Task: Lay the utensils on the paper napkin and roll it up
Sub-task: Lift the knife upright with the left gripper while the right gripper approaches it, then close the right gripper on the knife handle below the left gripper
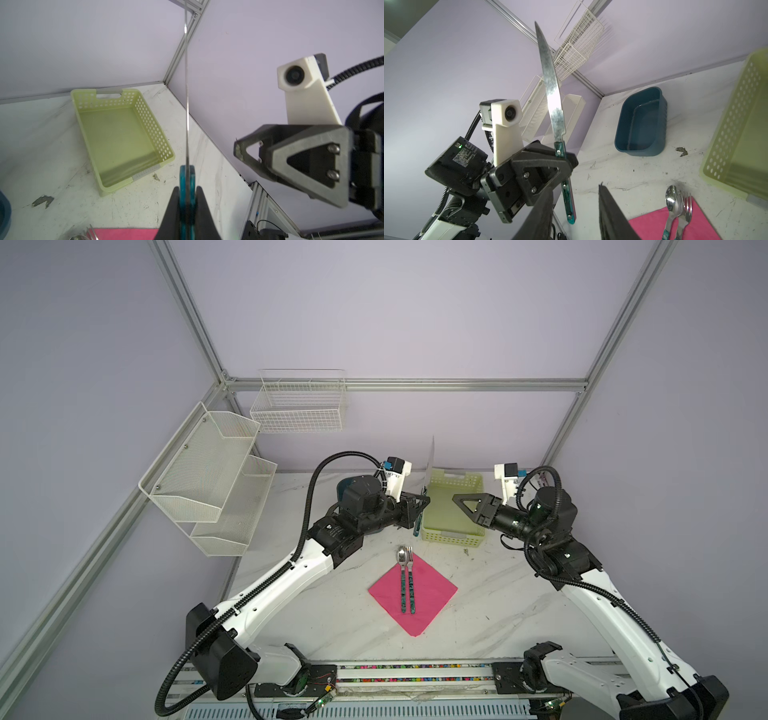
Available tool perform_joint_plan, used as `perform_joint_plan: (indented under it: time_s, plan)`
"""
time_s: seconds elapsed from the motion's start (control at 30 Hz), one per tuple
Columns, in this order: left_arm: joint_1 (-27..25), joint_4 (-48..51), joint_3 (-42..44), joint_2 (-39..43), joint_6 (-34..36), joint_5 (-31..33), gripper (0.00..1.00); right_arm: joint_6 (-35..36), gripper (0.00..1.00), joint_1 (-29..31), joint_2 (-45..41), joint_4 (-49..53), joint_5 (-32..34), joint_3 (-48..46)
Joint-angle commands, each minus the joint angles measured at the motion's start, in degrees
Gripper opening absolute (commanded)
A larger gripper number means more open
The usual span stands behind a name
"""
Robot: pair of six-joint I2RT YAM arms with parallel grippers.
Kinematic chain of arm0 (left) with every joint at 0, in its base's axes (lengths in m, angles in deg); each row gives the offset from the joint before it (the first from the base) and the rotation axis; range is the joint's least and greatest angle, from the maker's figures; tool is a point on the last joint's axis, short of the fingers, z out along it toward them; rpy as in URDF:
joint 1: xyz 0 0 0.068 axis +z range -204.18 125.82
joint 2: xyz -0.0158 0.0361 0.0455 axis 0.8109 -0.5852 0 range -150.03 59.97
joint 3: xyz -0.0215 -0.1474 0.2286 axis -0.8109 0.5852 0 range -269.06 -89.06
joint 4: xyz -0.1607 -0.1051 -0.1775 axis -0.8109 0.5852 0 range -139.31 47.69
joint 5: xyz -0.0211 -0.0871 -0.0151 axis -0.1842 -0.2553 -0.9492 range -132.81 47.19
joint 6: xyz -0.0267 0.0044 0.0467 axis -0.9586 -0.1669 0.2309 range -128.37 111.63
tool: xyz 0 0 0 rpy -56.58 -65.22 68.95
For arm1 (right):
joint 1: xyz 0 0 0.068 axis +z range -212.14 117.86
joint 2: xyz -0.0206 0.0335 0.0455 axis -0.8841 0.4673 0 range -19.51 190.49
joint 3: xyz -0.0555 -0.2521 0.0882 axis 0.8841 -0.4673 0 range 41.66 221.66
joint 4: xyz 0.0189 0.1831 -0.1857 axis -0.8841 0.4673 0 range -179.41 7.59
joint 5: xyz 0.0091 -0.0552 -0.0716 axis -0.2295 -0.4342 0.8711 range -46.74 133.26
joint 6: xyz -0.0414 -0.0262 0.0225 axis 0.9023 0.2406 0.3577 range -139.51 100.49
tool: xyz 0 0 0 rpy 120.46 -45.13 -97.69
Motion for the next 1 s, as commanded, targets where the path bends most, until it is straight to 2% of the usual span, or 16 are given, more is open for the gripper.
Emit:
perform_joint_plan:
  time_s: [0.0, 0.1, 0.3, 0.53, 0.97]
  plan:
    - [-1.36, -1.92, -1.77, 1.38, -0.89, 6.65, 0.0, -1.92, 0.4, 4.93, 0.83, -3.39, 4.54, -1.39]
    - [-1.58, -1.77, -2.43, 0.82, -1.71, 7.88, 0.0, -2.18, 0.4, 9.55, 2.22, -5.14, 8.06, -1.35]
    - [-1.69, -1.49, -3.39, 0.0, -2.38, 8.75, 0.0, -0.84, 0.4, 14.74, 7.18, -4.38, 11.66, 0.33]
    - [-1.76, -0.19, -3.98, 0.06, -3.32, 10.66, 0.0, 1.47, 0.38, 17.86, 10.78, -3.11, 15.11, 2.14]
    - [-1.76, 1.7, -4.21, -0.1, -3.72, 11.95, 0.0, 4.11, 0.1, 18.62, 11.97, 0.81, 18.15, 5.05]
